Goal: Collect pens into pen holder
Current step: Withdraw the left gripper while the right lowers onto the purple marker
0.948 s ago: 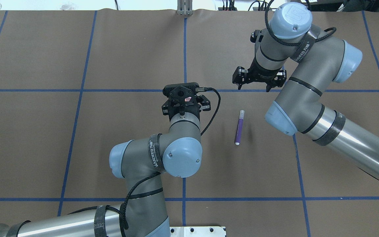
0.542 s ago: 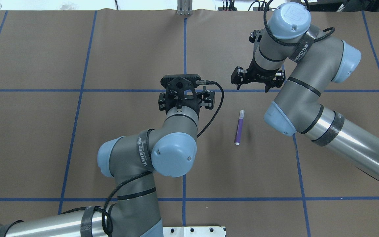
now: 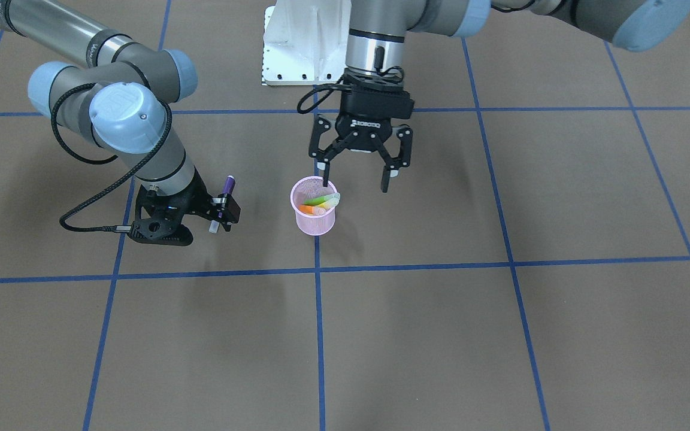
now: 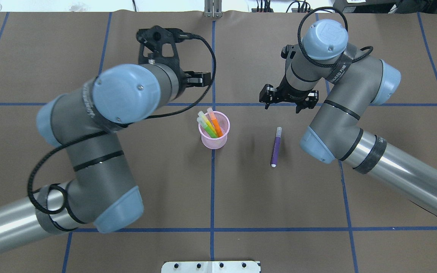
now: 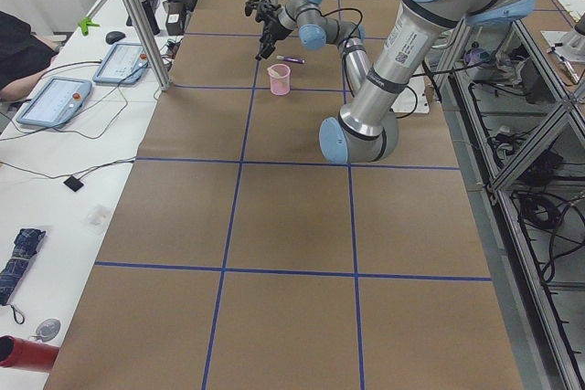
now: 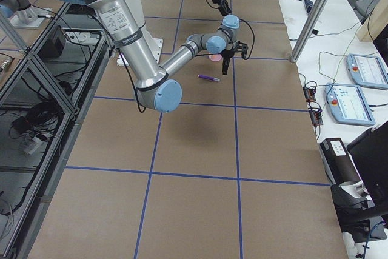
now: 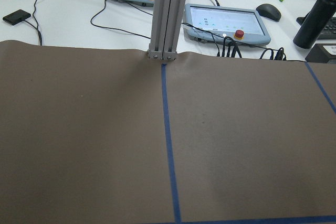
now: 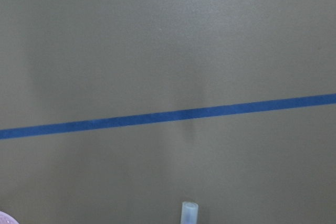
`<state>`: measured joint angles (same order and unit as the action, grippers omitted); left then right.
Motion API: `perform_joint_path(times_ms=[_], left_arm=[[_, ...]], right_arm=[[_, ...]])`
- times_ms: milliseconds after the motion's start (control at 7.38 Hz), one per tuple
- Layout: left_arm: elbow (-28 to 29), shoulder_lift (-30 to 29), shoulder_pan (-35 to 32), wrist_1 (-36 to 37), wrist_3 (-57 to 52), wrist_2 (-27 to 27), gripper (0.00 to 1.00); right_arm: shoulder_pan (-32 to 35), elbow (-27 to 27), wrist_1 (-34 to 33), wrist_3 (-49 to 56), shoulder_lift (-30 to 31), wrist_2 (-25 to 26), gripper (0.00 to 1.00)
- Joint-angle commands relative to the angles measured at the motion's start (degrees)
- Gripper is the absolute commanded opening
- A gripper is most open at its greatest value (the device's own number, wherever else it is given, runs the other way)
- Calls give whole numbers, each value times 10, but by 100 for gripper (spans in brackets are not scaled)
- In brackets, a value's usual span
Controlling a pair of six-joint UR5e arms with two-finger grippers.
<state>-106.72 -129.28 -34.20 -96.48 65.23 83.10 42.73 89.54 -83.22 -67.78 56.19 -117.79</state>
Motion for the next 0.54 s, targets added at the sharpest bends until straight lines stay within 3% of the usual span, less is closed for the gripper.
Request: perform_joint_path(times_ms=[0, 406], left_arm=[[-18, 35, -78, 5, -61, 107, 100], [-17, 48, -85, 3, -74, 123, 100]], right_arm=[[-23, -26, 39, -52, 5, 0, 100], [-40, -25, 39, -77, 26, 3, 98]])
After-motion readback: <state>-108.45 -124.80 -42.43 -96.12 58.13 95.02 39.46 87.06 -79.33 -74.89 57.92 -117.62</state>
